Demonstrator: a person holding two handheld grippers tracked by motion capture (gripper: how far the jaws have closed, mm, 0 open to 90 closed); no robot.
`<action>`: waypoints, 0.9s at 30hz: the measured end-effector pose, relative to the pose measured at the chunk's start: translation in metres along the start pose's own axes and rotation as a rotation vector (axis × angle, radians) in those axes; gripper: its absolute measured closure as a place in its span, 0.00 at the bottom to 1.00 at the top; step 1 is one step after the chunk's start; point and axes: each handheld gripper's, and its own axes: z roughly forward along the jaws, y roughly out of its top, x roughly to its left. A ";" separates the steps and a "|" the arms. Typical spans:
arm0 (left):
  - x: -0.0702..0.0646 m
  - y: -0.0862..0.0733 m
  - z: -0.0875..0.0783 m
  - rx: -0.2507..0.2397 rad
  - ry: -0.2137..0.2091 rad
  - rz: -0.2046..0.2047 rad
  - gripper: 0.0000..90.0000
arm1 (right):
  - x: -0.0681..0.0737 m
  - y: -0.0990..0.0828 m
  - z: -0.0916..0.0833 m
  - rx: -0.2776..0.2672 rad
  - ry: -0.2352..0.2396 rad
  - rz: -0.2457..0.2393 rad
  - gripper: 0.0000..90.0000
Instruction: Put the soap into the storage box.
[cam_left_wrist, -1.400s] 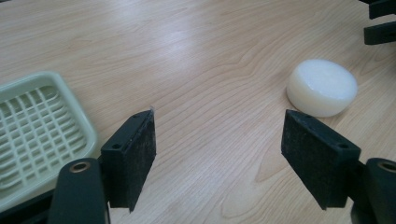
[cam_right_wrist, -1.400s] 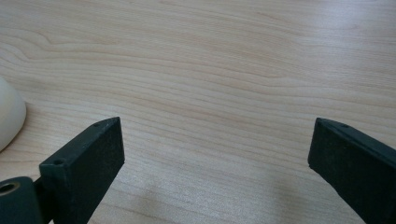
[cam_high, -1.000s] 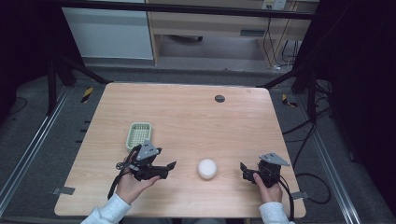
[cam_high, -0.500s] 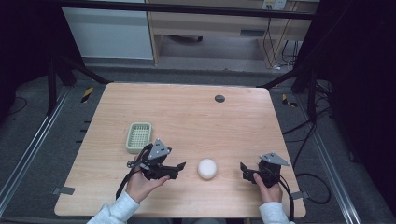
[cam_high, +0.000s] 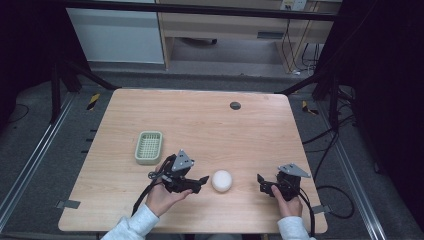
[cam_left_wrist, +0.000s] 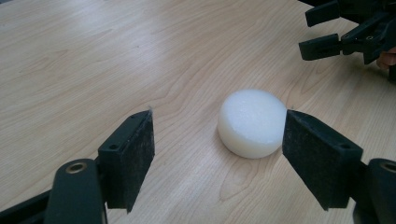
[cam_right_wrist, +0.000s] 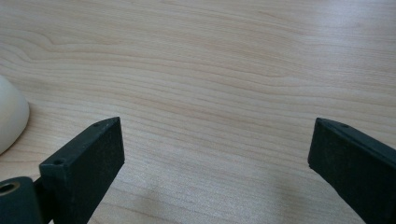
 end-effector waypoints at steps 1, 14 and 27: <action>0.000 0.000 0.000 0.000 0.000 0.000 0.27 | 0.000 0.000 0.000 0.000 0.000 0.000 0.04; -0.006 0.003 0.020 0.032 -0.005 0.011 0.26 | 0.000 0.000 0.000 0.001 0.001 0.000 0.04; -0.017 0.004 0.035 0.057 -0.031 0.022 0.25 | 0.000 0.000 0.000 0.002 0.003 0.002 0.04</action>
